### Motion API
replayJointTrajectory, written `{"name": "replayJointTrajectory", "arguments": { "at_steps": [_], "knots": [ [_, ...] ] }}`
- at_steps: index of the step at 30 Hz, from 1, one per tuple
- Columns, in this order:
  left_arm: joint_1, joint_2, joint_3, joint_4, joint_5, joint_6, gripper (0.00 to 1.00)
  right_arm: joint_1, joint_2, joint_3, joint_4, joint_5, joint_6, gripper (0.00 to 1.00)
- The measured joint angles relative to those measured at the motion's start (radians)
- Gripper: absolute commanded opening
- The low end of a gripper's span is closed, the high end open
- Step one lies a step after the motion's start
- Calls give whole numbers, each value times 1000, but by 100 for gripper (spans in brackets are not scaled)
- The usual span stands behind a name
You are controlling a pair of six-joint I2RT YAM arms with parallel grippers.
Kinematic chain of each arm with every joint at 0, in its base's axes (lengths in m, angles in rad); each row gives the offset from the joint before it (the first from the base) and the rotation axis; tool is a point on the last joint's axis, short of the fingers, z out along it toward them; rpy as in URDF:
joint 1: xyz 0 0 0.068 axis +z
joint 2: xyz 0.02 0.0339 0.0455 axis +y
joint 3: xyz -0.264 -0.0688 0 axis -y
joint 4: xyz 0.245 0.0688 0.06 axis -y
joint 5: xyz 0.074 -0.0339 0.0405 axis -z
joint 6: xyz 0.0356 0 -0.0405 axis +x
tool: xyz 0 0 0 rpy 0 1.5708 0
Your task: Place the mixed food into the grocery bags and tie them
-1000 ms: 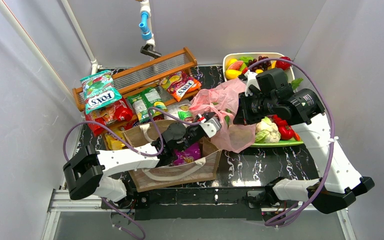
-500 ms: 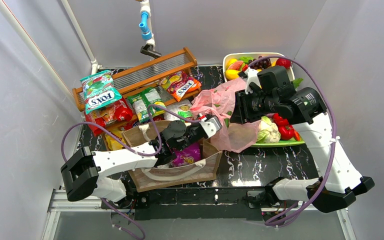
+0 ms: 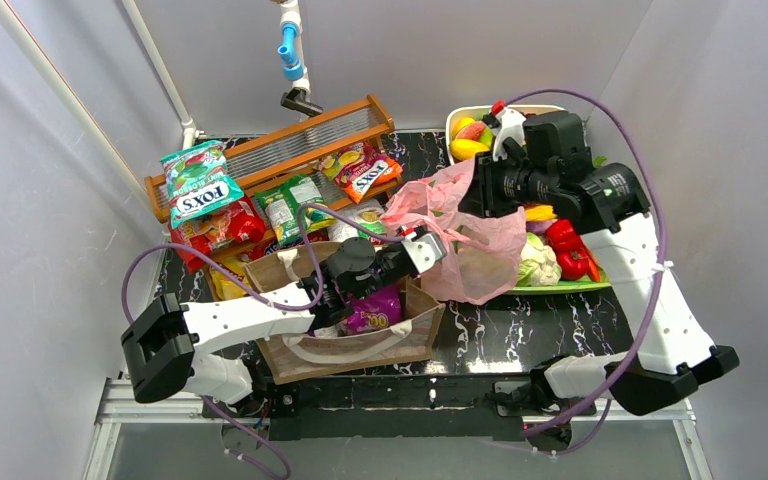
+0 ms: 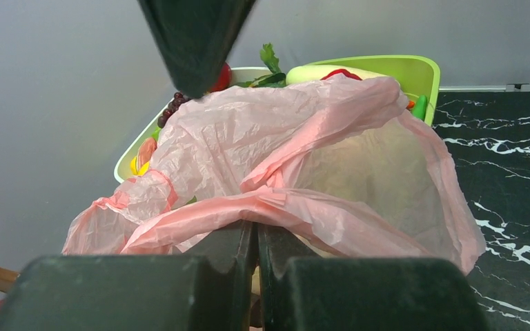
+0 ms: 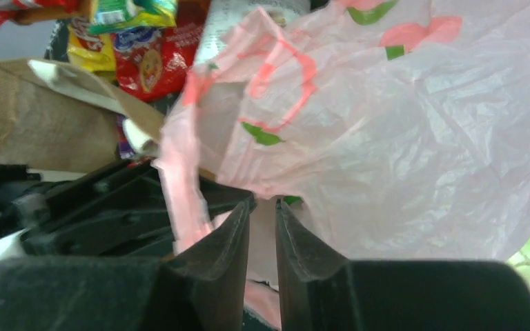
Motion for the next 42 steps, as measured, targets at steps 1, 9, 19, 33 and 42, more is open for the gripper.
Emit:
{"name": "replayJointTrajectory", "arguments": {
  "at_steps": [1, 9, 19, 33, 42],
  "knots": [
    [0, -2, 2, -6, 2, -1, 0, -19, -1, -39, 32, -17, -4, 27],
    [0, -19, 5, -42, 32, -15, 0, -160, -101, -453, 172, -290, 8, 26],
    [0, -76, 12, -89, 65, -46, 0, -158, -239, -590, 360, -594, 34, 39],
    [0, -103, 12, -104, 63, -89, 0, -163, -256, -715, 609, -862, 137, 69],
    [0, -101, 51, -150, -7, -108, 0, -118, -256, -738, 652, -781, 174, 69]
  ]
}}
